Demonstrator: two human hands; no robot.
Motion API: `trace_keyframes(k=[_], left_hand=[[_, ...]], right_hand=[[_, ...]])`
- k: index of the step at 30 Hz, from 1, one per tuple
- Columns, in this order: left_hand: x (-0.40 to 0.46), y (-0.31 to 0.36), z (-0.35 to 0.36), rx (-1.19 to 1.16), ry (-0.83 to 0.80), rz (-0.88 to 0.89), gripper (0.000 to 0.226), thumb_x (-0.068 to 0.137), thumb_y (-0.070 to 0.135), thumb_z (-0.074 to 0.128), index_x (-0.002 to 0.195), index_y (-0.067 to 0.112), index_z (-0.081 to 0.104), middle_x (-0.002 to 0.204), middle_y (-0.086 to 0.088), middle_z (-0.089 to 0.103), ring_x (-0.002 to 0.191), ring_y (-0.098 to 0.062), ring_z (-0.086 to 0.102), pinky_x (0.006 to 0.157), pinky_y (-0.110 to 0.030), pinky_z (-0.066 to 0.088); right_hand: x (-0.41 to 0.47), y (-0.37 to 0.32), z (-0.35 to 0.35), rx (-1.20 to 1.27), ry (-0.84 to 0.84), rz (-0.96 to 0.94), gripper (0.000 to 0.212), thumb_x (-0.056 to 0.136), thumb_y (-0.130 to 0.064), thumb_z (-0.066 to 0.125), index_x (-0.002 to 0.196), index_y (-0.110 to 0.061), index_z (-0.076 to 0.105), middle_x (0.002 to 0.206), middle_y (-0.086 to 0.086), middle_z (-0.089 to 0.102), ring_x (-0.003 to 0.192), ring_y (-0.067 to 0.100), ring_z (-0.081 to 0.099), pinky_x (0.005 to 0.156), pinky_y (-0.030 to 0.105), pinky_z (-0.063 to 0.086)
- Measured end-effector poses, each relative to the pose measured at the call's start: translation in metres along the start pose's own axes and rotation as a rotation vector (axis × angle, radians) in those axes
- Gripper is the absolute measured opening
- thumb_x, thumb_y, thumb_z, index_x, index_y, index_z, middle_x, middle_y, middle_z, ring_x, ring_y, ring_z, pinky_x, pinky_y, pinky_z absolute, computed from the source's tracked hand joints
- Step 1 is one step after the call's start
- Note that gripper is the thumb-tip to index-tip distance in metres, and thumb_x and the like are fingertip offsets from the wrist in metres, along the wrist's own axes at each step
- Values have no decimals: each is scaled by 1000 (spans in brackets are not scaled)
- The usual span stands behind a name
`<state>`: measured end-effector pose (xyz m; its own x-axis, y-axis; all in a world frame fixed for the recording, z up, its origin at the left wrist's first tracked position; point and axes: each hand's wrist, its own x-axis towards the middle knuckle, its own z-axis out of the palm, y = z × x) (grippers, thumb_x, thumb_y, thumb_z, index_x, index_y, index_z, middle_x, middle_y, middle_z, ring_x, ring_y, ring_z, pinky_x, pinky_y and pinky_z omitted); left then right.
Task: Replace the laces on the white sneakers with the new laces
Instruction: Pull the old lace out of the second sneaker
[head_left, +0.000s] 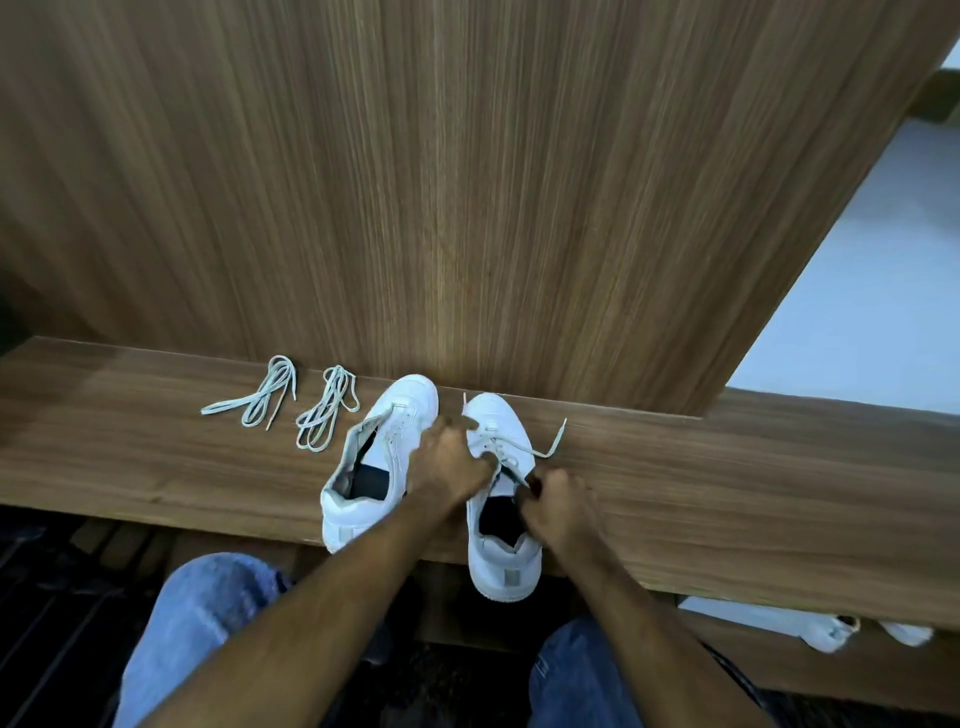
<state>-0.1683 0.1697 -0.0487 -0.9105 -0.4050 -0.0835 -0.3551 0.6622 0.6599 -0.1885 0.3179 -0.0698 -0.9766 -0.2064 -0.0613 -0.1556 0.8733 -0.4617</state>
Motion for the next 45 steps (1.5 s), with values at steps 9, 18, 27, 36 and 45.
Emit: trace_keyframes(k=[9,18,27,36,45], left_hand=[[-27,-19,23,229,242,134,22,83,52,60,94,32,64,105,8,47,110,-15,42,90,-31,29],[-29,-15,18,210,76,5,30,89,49,54,101,28,73,106,-1,70,103,-24,61,86,-34,40],[-31,-14,26,12,-10,-147,37,73,54,55,82,20,68,86,-2,70,80,-25,66,77,-38,56],[-28,-21,24,-129,-25,-197,28,75,46,62,70,19,61,84,-4,69,81,-27,64,67,-29,48],[-21,-26,14,-204,-19,-231,36,77,38,68,51,17,55,65,-4,59,78,-28,64,64,-26,41]], right_hand=[[18,3,-11,132,-168,-64,41,89,-49,54,127,-33,55,113,1,68,106,22,62,79,30,46],[30,-24,-10,359,-222,-120,12,88,-18,62,77,-16,57,95,9,65,86,22,60,74,33,45],[47,-27,-109,1036,-37,95,23,86,-15,64,66,-18,53,65,4,63,62,15,60,62,25,43],[34,-4,-80,86,108,5,23,87,-30,63,109,-25,58,108,3,62,106,26,60,88,36,48],[3,-9,-4,-34,25,-47,21,91,-37,52,97,-23,64,102,6,66,97,29,62,73,31,44]])
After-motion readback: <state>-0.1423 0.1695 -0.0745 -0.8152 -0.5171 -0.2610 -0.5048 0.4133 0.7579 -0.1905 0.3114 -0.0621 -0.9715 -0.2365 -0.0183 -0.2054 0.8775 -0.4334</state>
